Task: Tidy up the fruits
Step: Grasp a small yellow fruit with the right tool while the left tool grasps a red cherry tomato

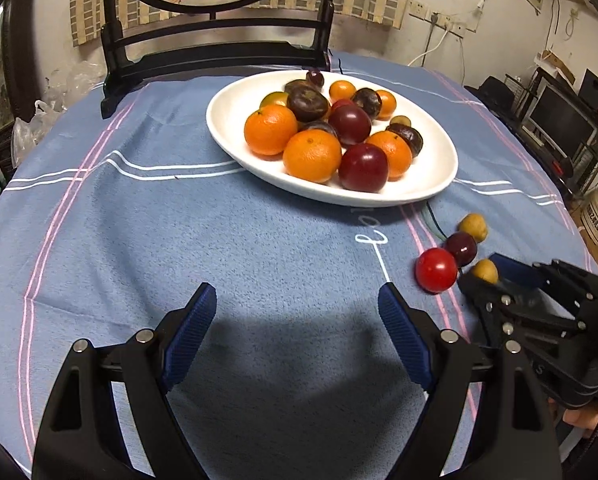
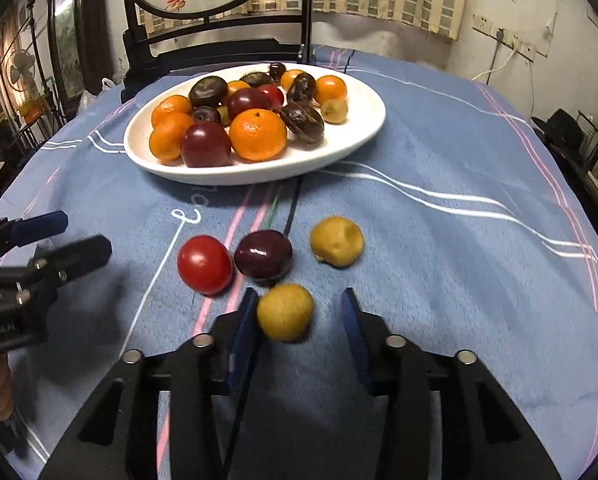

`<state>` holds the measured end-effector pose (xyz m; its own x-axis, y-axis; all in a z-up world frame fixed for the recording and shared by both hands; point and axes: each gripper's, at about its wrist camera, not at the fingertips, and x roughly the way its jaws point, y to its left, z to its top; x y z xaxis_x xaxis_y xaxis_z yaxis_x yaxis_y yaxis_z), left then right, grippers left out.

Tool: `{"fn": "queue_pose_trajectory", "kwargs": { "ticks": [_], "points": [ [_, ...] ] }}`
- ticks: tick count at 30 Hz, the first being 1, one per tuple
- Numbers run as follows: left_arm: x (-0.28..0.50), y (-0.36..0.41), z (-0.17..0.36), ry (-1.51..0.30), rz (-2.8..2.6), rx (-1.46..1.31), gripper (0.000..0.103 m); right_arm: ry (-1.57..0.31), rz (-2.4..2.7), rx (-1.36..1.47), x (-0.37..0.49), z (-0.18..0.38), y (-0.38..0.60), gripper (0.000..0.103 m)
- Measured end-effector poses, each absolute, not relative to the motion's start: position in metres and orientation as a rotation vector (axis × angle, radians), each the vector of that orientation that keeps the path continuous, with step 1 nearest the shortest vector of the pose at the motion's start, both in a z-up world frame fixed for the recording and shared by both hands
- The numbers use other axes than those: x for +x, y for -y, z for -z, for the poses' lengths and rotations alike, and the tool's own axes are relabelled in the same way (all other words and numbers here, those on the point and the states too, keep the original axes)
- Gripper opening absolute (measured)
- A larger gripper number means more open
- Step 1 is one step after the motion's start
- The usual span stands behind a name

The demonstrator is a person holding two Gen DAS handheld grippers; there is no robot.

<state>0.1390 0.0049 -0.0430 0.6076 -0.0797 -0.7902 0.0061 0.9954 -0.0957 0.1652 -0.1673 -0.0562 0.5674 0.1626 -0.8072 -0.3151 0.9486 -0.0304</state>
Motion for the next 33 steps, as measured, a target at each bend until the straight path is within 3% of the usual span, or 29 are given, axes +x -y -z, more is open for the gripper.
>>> {"fn": "queue_pose_trajectory", "kwargs": {
  "ticks": [20, 23, 27, 30, 33],
  "points": [
    [0.139, 0.052, 0.047, -0.934, 0.215, 0.024, 0.081, -0.930, -0.235, -0.087, 0.153, 0.052, 0.206, 0.027],
    [0.148, 0.067, 0.053, -0.962, 0.231, 0.048, 0.069, -0.945, -0.235, -0.058, 0.157, 0.053, 0.213, 0.027],
    [0.161, 0.083, 0.058, -0.969, 0.233, 0.094, 0.063, -0.946, -0.234, -0.054, 0.158, 0.053, 0.215, 0.027],
    [0.167, 0.089, 0.055, -0.960, 0.245, 0.114, 0.031, -0.948, -0.236, -0.059, 0.158, 0.053, 0.215, 0.027],
    [0.164, 0.087, 0.048, -0.947, 0.264, 0.124, 0.030, -0.944, -0.236, -0.062, 0.158, 0.053, 0.215, 0.027]
  ]
}}
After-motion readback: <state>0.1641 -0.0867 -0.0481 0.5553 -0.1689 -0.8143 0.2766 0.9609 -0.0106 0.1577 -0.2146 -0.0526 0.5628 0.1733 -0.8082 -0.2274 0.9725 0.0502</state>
